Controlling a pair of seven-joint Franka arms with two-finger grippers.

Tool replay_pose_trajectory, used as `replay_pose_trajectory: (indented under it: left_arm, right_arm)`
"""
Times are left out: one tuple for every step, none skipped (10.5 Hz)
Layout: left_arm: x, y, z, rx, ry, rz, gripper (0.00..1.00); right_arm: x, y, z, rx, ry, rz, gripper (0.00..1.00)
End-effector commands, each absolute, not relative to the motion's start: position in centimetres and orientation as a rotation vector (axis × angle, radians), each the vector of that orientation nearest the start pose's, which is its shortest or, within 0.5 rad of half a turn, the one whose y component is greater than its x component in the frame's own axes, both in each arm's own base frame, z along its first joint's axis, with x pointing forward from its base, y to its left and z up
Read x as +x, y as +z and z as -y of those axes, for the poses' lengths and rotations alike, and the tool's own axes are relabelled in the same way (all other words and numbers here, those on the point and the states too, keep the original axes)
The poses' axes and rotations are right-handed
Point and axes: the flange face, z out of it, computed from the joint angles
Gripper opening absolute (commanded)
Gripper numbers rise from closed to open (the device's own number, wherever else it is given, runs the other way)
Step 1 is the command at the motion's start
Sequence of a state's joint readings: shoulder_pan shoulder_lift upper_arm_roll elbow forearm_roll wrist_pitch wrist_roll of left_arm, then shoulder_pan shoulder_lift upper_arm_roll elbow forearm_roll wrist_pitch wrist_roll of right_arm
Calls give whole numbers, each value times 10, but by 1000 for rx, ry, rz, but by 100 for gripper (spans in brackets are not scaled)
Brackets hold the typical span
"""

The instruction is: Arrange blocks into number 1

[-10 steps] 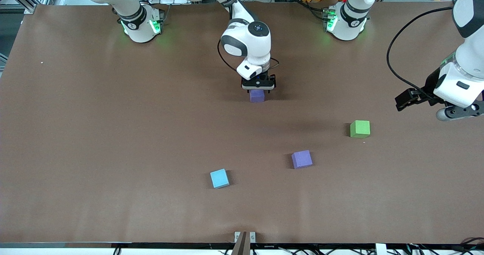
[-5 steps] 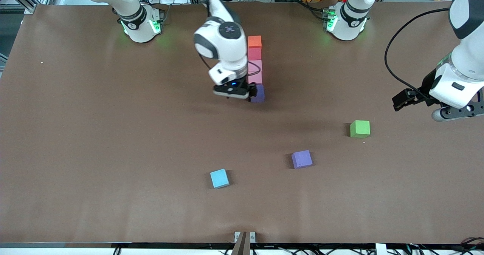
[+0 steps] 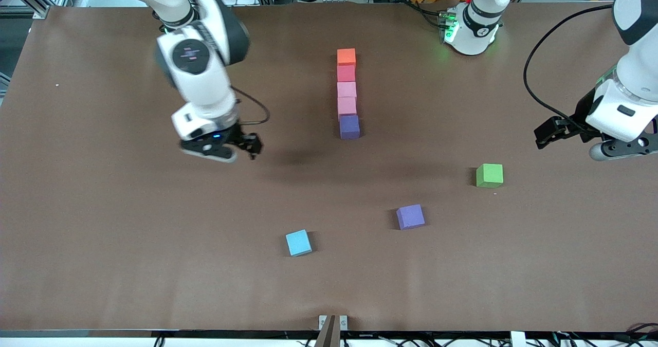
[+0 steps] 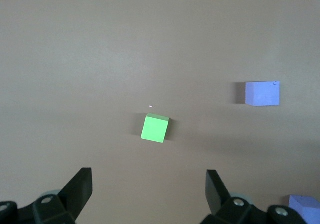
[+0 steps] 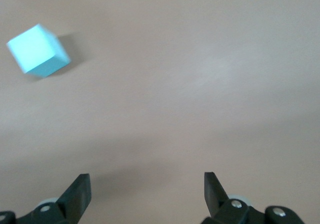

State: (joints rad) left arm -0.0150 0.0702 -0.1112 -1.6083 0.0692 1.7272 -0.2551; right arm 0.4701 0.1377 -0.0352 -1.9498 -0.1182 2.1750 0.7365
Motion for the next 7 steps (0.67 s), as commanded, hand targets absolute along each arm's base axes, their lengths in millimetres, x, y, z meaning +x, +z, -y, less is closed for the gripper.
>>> replay_pose_trajectory:
  left_arm:
    - [574, 599, 72, -3108, -106, 34, 100]
    - [570, 611, 70, -3110, -138, 6, 100]
    - [568, 615, 71, -3111, -148, 4, 100]
    - [565, 620, 70, -3110, -143, 5, 100]
    - [563, 622, 70, -3111, -143, 5, 100]
    - [563, 622, 70, -3111, -141, 5, 100]
    - [561, 624, 73, -3115, -145, -1, 100]
  right_arm:
    - [576, 484, -182, -3181, -143, -363, 100]
    - [585, 509, -151, -3197, -96, -368, 100]
    - [590, 533, -127, -3198, -89, -383, 100]
    - [595, 550, -104, -3194, -80, -425, 100]
    - [596, 565, -86, -3194, -74, -432, 100]
    - [598, 577, -74, -3198, -78, -413, 100]
    - [597, 586, -69, -3205, -51, -390, 100]
